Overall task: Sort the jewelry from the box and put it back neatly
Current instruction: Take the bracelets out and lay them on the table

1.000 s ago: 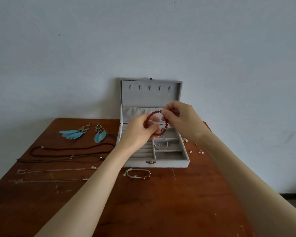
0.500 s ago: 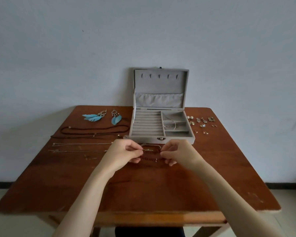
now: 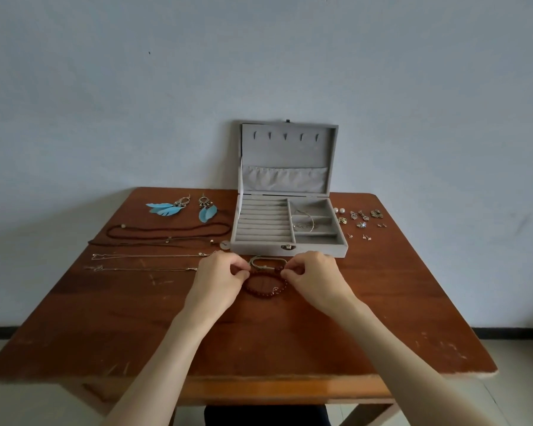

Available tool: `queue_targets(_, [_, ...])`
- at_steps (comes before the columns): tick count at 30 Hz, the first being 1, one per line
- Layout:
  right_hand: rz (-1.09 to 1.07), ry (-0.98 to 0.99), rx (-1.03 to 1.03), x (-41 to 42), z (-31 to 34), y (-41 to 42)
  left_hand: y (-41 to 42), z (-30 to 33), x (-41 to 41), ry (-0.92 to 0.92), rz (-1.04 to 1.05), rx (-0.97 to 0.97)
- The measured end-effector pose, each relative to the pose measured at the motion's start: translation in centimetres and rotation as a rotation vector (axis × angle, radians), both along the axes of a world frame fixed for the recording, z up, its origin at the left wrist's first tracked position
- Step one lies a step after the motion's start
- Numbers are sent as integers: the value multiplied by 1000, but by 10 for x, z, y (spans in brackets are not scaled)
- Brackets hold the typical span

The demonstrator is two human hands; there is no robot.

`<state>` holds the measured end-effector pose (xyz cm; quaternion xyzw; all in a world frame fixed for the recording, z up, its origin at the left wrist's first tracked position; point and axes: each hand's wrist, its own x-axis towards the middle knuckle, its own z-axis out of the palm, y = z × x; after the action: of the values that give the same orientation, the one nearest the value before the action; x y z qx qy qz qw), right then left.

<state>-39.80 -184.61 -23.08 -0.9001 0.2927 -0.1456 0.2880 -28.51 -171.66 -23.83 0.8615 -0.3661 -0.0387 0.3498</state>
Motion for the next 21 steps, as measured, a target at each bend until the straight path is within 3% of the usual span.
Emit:
queue_targets(5, [-92,-124,-38,-1,19,-33,-20,16,11,-128,-88,-132])
queue_targets(8, [-169,-77,-80,8,22,-65,-46,25,17,-169,-170,-141])
queue_targets(13, [-256,101,-245,32,13,-100,-95,21,30,-131,-336,93])
queue_targets(17, [-258,260,-369,51,6,-107,-113,7,45,-130,-354,306])
queue_targets(21, [-220,289,-426,56,5,-109,-114,-2,50,-126,-362,324])
